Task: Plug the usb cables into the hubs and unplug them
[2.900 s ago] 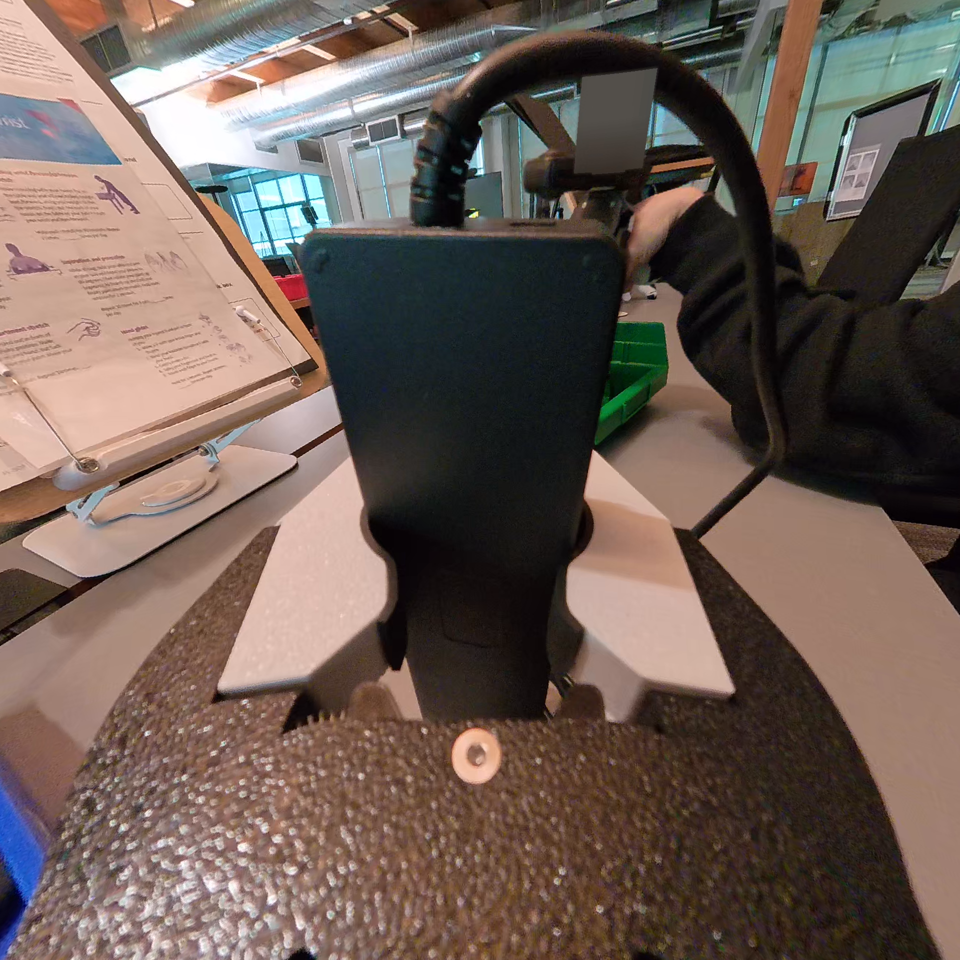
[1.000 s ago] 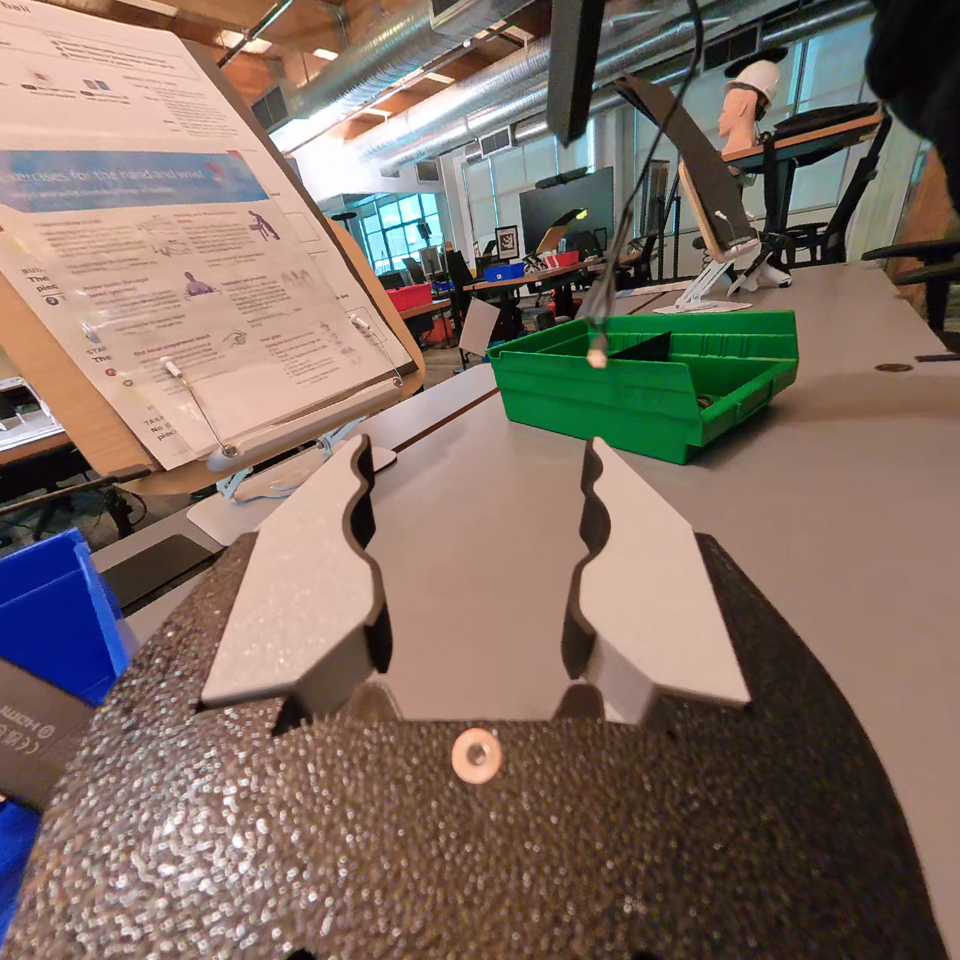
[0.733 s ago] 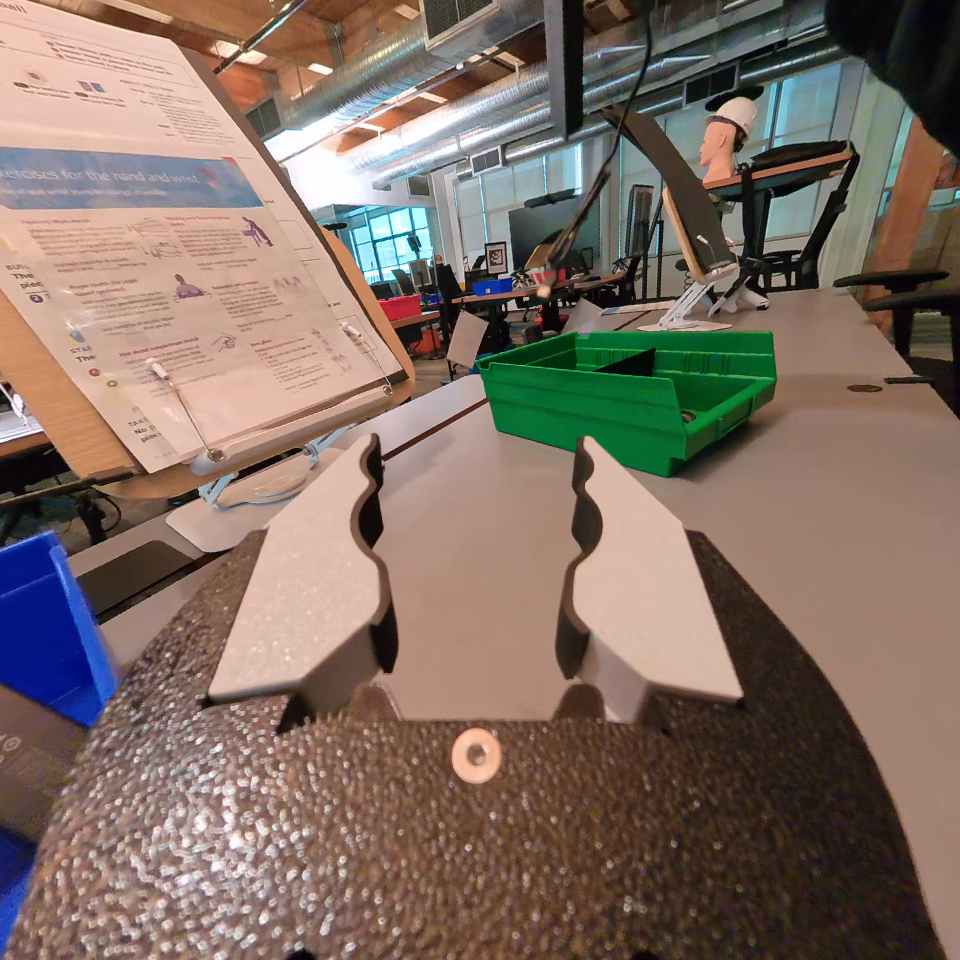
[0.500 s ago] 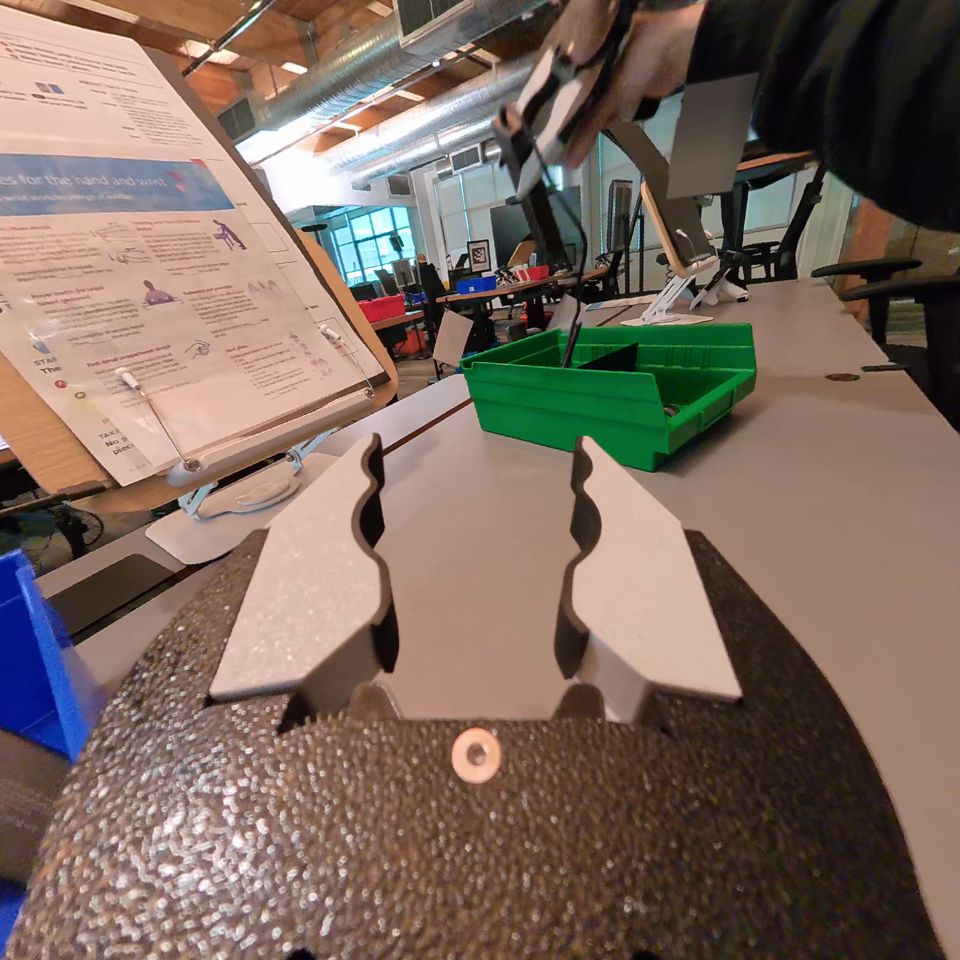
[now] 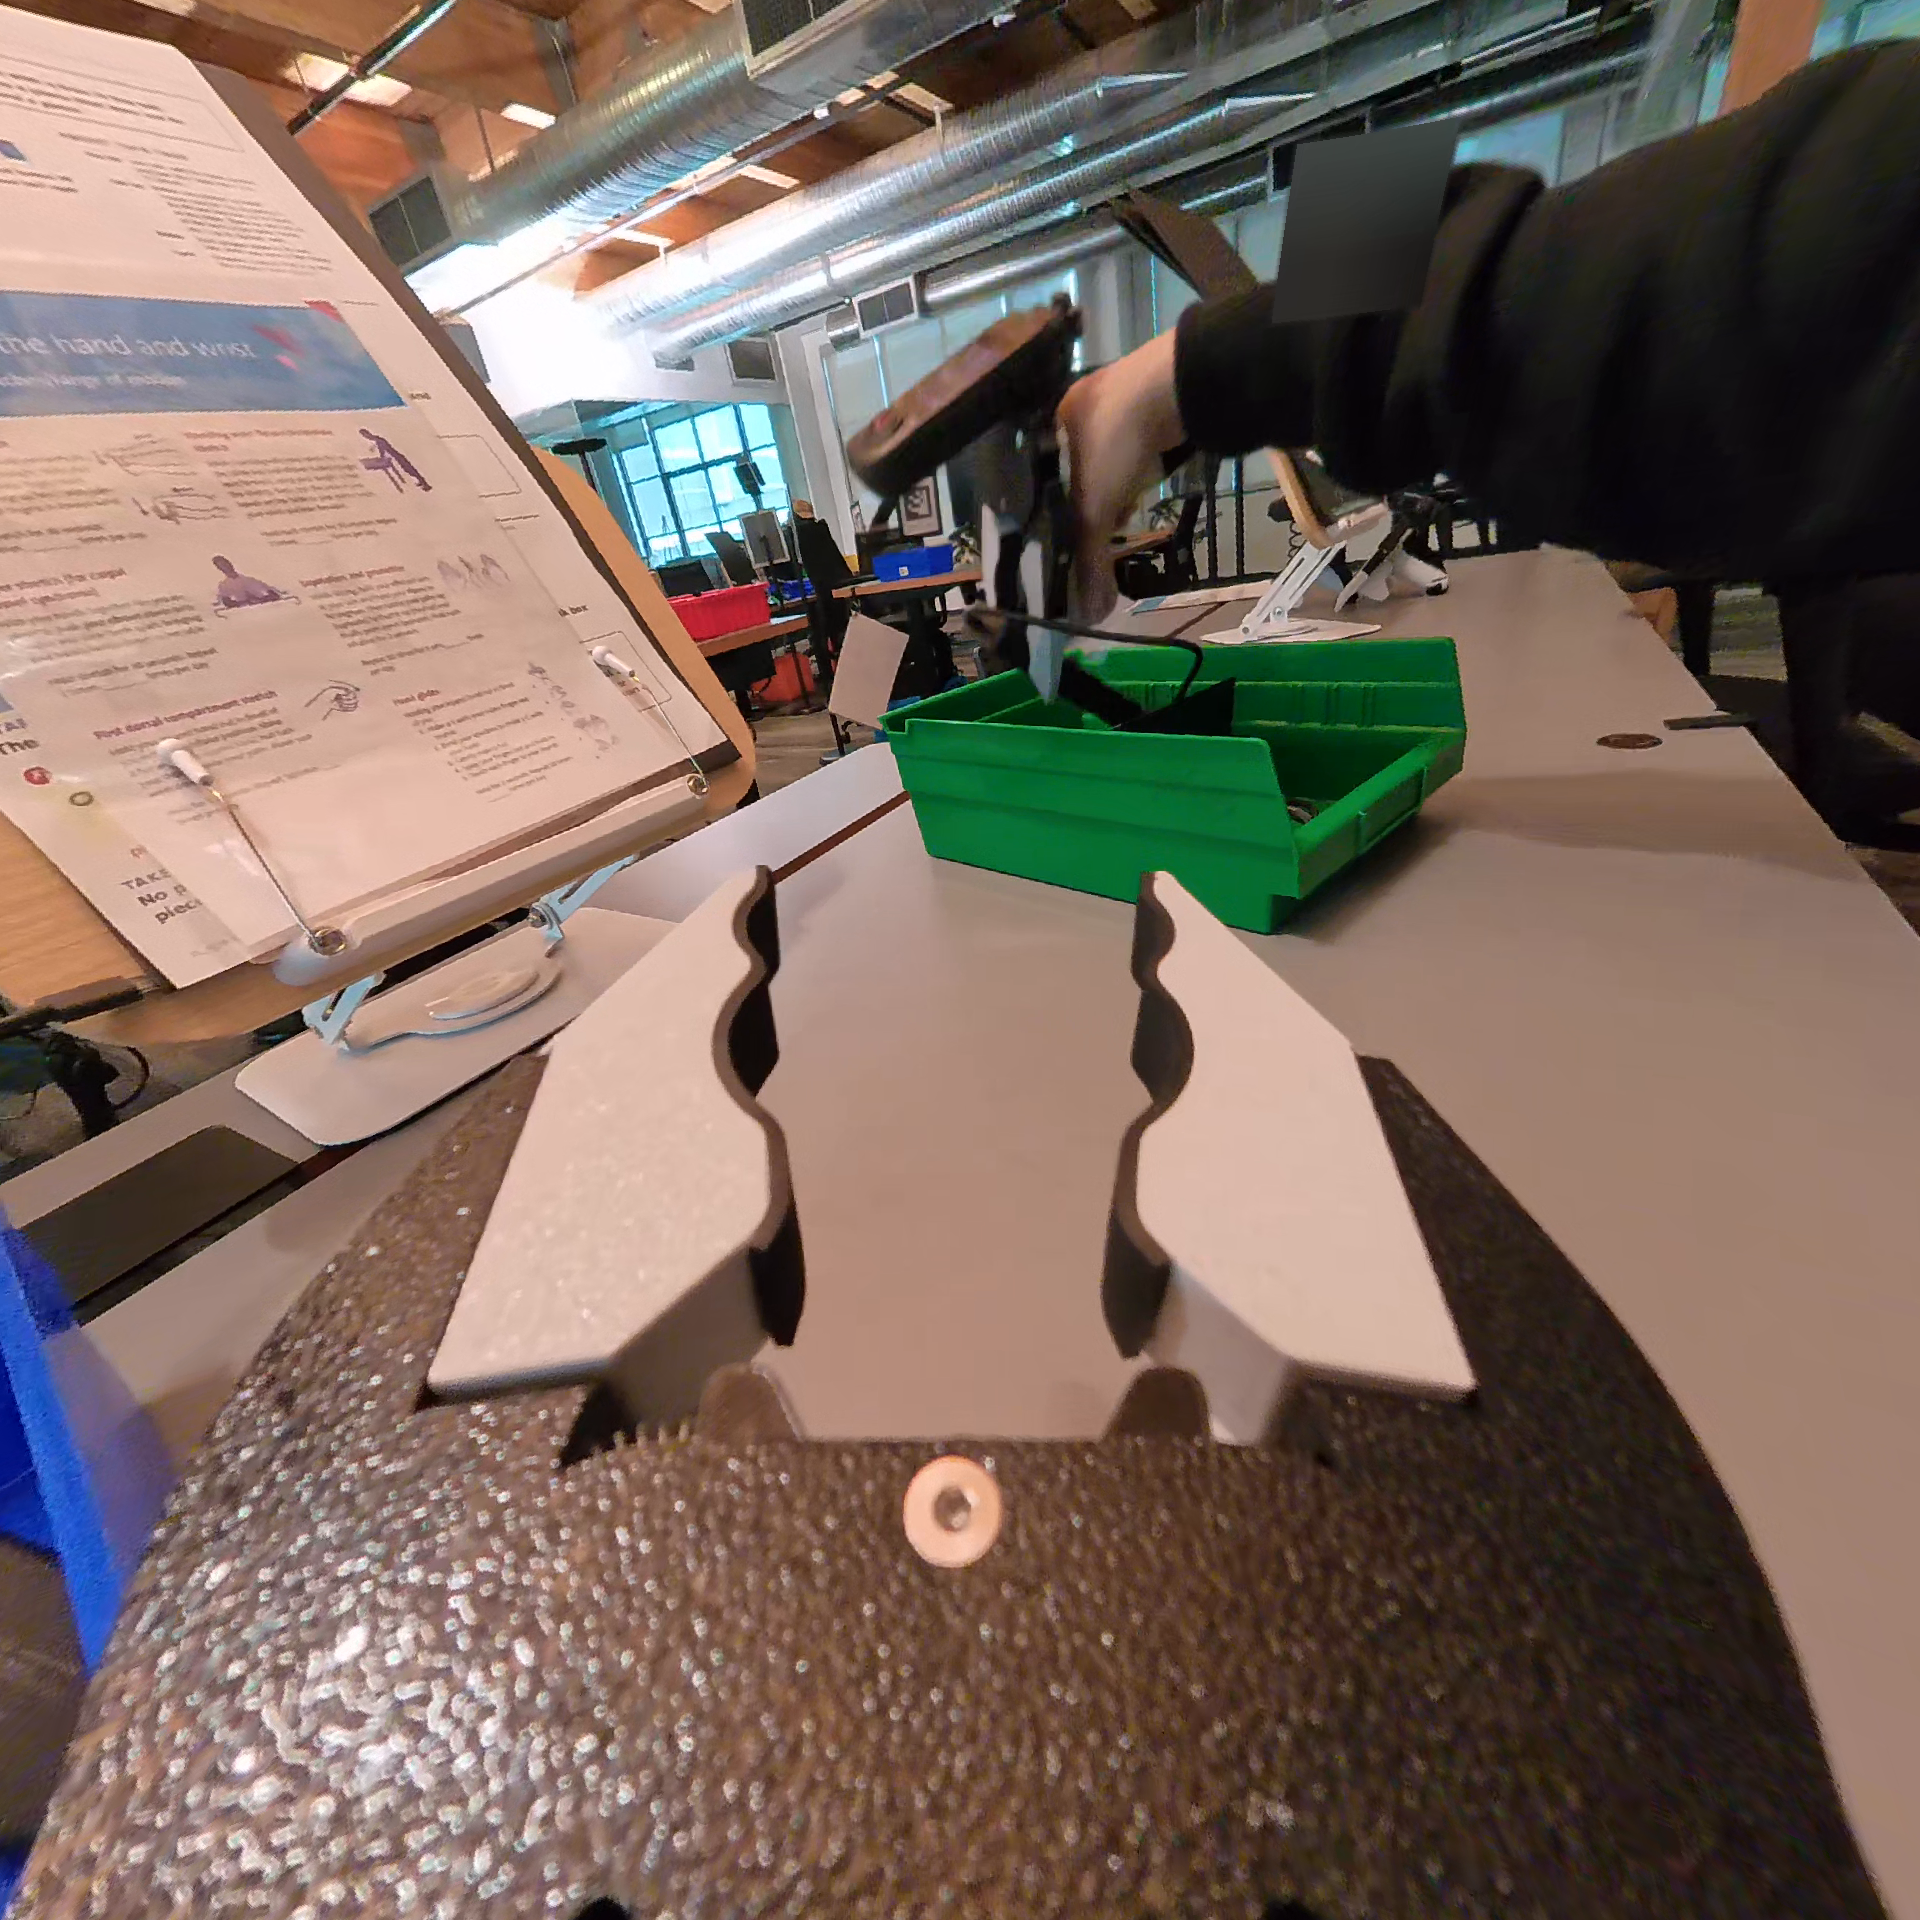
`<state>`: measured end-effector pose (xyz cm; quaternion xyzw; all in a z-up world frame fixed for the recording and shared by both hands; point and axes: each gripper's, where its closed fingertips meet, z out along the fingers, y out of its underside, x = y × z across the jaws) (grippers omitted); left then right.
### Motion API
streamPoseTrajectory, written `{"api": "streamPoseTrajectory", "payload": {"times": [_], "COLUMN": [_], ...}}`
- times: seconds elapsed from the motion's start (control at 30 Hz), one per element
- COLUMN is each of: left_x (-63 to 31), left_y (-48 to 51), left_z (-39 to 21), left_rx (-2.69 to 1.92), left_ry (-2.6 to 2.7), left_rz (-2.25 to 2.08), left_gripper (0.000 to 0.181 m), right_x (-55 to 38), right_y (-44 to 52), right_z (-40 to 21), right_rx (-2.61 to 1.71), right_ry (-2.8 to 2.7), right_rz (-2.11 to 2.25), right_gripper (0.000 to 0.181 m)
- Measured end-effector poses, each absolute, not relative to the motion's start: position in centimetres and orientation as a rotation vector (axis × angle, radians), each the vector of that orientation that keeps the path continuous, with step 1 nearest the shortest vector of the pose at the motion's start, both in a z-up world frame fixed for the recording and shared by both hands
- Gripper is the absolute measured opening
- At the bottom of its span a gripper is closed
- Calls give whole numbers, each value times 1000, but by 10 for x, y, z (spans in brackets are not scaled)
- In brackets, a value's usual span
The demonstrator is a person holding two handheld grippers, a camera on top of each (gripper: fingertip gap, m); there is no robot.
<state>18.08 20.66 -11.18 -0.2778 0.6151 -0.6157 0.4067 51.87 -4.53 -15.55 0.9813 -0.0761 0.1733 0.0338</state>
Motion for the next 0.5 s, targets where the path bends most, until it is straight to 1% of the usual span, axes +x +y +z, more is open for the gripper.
{"api": "streamPoseTrajectory", "payload": {"times": [0.17,0.27,0.33,0.43,0.5], "left_x": [180,179,179,177,177], "left_y": [207,206,205,201,197], "left_z": [-112,-112,-111,-108,-106], "left_rx": [-705,-704,-702,-694,-699], "left_ry": [1553,1563,1563,1567,1578], "left_rz": [-1565,-1566,-1577,-1600,-1616], "left_gripper": [67,67,67,67,67], "right_x": [528,533,529,536,525], "right_y": [-26,-28,-30,-34,-15], "right_z": [-202,-202,-187,-130,-90], "right_rx": [3056,3042,3058,3039,3169], "right_ry": [-219,-261,-283,-373,-501], "right_rz": [506,546,540,851,1040], "right_gripper": [56,67,77,82,88]}}
